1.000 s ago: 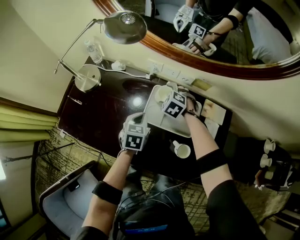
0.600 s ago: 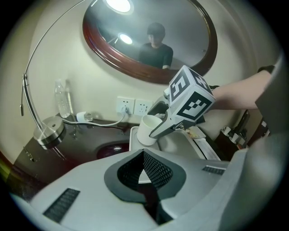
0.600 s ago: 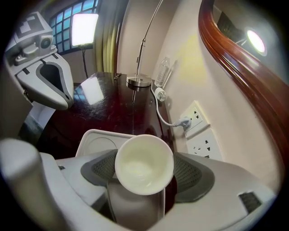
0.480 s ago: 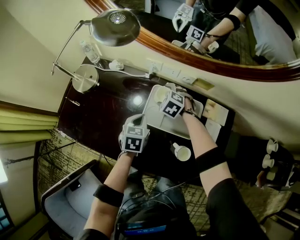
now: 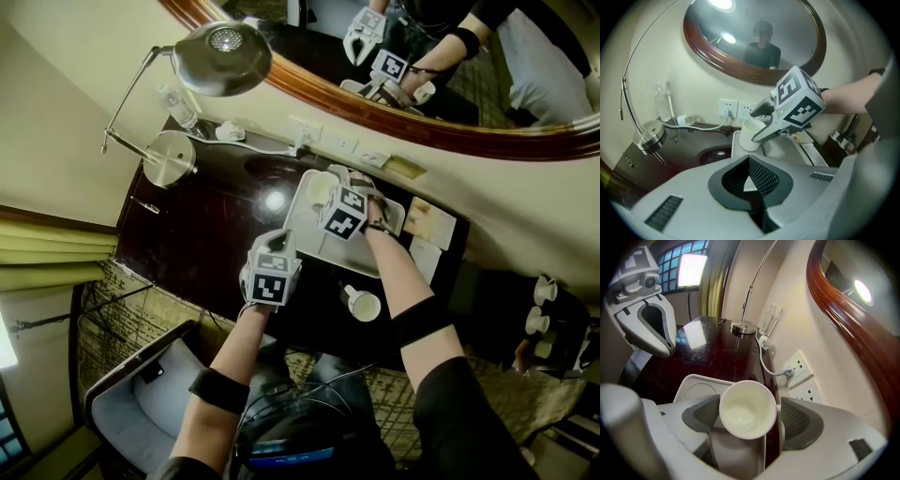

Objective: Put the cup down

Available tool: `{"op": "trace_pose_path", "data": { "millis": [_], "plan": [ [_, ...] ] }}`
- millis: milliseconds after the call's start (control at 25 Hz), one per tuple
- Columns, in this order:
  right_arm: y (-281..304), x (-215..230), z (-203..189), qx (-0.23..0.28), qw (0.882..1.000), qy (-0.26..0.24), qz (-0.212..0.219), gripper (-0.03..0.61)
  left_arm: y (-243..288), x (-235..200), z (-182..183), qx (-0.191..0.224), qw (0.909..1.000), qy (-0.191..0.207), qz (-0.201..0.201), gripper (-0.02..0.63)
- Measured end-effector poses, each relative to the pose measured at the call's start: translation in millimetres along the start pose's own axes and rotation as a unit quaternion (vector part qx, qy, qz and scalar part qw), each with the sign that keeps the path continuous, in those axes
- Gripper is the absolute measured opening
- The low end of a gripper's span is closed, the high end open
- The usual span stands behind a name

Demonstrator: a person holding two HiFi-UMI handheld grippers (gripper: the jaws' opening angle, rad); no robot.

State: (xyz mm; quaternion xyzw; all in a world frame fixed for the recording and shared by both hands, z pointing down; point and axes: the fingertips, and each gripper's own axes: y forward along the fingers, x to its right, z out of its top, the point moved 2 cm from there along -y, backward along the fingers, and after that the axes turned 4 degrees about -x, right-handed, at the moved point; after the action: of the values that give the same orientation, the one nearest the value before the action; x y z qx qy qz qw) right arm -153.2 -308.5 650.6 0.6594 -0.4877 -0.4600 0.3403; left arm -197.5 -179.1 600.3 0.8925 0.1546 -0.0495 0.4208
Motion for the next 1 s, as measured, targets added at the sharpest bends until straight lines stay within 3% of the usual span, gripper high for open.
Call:
{"op": "trace_pose_path", "data": {
  "millis": [280, 480, 760, 1000],
  "plan": [
    [-39, 0, 7, 0.018, 0.999, 0.029, -0.023, 0.437, -22, 4, 4, 0.007, 0.9999, 0.011, -0.008, 0.001],
    [-87, -22, 9, 0.035, 0.996, 0.072, -0.034, 0.292, -54, 16, 1, 0.014, 0.9985, 0.042, -0.030, 0.001],
    [-171, -42, -14, 0.057, 0.974, 0.179, -0.124, 0.036, -91, 24, 5, 0.036, 0.9947, 0.062, -0.073, 0.001],
    [-223, -94, -65, 0.082, 0.950, 0.278, -0.118, 0.008, -110, 44, -6, 0.046, 0.9925, 0.091, -0.068, 0.001]
  ]
}}
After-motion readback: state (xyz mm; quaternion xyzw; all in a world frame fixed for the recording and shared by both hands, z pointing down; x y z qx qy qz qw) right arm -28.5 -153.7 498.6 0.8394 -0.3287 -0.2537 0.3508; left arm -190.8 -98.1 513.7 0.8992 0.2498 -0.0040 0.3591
